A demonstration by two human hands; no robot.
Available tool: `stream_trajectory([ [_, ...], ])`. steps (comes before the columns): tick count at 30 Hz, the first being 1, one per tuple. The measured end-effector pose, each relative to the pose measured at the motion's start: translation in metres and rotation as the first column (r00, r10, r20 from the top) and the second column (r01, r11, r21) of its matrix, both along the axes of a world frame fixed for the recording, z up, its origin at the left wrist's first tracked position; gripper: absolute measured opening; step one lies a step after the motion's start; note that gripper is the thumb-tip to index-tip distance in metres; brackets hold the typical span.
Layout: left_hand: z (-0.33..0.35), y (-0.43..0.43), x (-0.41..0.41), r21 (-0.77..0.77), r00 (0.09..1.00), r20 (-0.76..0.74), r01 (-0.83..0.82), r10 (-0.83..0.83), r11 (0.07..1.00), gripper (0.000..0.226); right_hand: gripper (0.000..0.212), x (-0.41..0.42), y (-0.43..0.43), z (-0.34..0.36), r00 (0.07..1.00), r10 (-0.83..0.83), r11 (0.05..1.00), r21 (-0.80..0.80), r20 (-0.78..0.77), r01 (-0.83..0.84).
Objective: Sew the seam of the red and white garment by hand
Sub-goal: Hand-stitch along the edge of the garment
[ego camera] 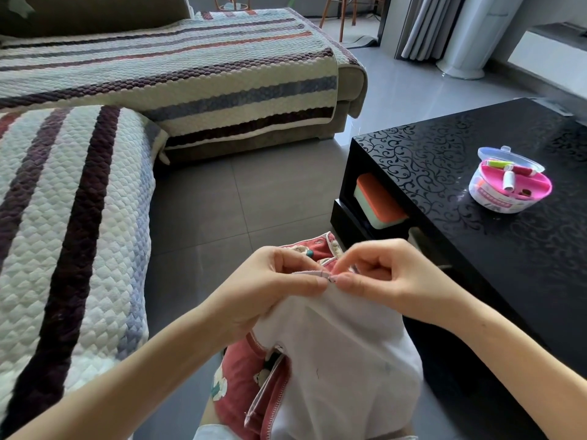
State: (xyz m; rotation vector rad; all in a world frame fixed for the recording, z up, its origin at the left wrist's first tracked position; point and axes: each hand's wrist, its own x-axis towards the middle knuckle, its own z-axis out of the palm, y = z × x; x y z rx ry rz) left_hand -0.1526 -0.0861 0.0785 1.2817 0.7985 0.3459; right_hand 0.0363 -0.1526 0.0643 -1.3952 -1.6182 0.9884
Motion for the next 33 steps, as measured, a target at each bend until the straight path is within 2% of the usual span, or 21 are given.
stream_trajectory([
  [4, 0.001, -0.002, 0.000, 0.130, 0.996, -0.081, -0.029, 0.040, 0.991, 0.005, 0.018, -0.003, -0.007, -0.001, 0.996, -0.044, 0.996, -0.085, -0.074, 0.037],
  [6, 0.000, -0.004, 0.000, 0.180, 0.991, -0.106, -0.058, 0.078, 0.982, 0.013, 0.017, -0.002, -0.009, 0.001, 0.988, -0.087, 0.990, -0.119, -0.130, 0.071],
  [9, 0.003, -0.008, 0.001, 0.069, 0.993, -0.095, -0.065, 0.072, 0.995, 0.029, 0.021, -0.002, -0.011, 0.002, 0.972, -0.143, 0.978, -0.176, -0.186, 0.110],
  [12, 0.005, -0.007, 0.003, -0.062, 0.996, -0.078, -0.056, 0.051, 0.997, 0.032, 0.023, -0.003, -0.010, 0.000, 0.963, -0.182, 0.964, -0.228, -0.200, 0.135],
  [15, 0.006, -0.006, 0.001, -0.153, 0.999, -0.047, -0.027, 0.020, 0.988, 0.026, 0.015, -0.002, -0.010, 0.002, 0.953, -0.199, 0.955, -0.261, -0.227, 0.138],
  [19, 0.004, -0.005, 0.002, -0.213, 1.000, -0.015, -0.027, 0.024, 0.977, 0.006, 0.011, -0.002, -0.010, 0.004, 0.950, -0.180, 0.961, -0.251, -0.253, 0.115],
  [25, 0.001, -0.003, 0.003, -0.150, 1.000, 0.003, -0.014, 0.014, 0.989, 0.016, 0.028, -0.002, -0.006, 0.012, 0.961, -0.051, 0.972, -0.233, -0.272, -0.015],
  [28, 0.002, -0.004, 0.003, -0.101, 1.000, 0.014, -0.007, 0.009, 0.995, 0.011, 0.036, -0.002, -0.002, 0.015, 0.977, 0.003, 0.975, -0.218, -0.211, -0.050],
  [30, 0.002, -0.005, 0.003, -0.061, 1.000, 0.014, -0.006, 0.007, 0.998, 0.012, 0.035, -0.001, 0.000, 0.018, 0.981, 0.002, 0.975, -0.217, -0.195, -0.045],
  [33, 0.005, -0.007, 0.003, 0.016, 1.000, -0.012, 0.007, -0.007, 1.000, 0.015, 0.021, 0.003, 0.003, 0.022, 0.979, 0.019, 0.972, -0.227, -0.201, -0.066],
])
